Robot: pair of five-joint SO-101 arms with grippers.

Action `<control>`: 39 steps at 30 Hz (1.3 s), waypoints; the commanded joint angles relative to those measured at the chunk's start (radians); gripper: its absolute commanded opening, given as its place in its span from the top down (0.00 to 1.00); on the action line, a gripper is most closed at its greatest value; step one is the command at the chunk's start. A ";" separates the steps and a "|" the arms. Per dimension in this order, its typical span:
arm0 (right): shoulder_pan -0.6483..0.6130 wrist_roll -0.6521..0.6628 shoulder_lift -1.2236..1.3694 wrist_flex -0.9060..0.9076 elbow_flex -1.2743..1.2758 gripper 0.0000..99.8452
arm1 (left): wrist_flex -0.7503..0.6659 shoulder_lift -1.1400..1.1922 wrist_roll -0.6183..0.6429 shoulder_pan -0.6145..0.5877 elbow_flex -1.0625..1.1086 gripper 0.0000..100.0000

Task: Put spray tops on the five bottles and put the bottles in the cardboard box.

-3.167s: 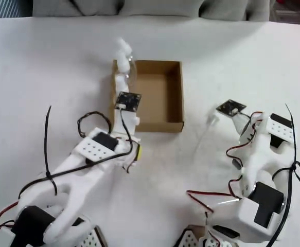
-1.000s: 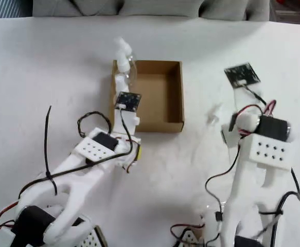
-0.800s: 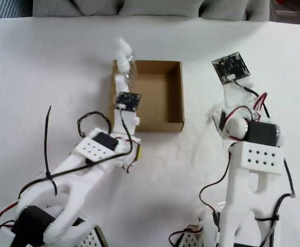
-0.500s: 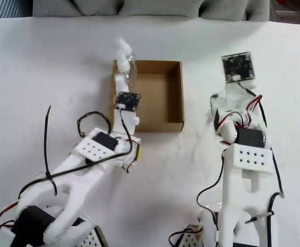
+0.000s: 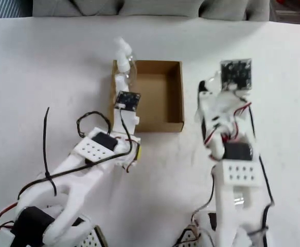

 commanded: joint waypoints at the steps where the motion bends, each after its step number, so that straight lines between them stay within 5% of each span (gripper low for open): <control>1: -0.042 -0.008 -0.180 -0.002 0.066 0.98 | -0.025 -0.047 -0.012 -0.010 -0.003 0.98; 14: -0.174 -0.008 -0.717 -0.001 0.476 0.98 | -0.018 -0.079 -0.012 -0.010 -0.011 0.98; 24: -0.214 -0.014 -0.983 0.039 0.651 0.98 | 0.081 -0.656 -0.012 -0.005 -0.006 0.98; 28: -0.285 -0.014 -0.975 0.074 0.655 0.98 | -0.061 -0.880 -0.015 -0.007 -0.009 0.98; 34: -0.317 -0.014 -0.974 0.090 0.658 0.98 | -0.376 -0.977 -0.189 0.001 -0.031 0.98; 39: -0.318 -0.015 -0.974 0.114 0.657 0.98 | -0.359 -0.832 -0.256 -0.001 -0.221 0.98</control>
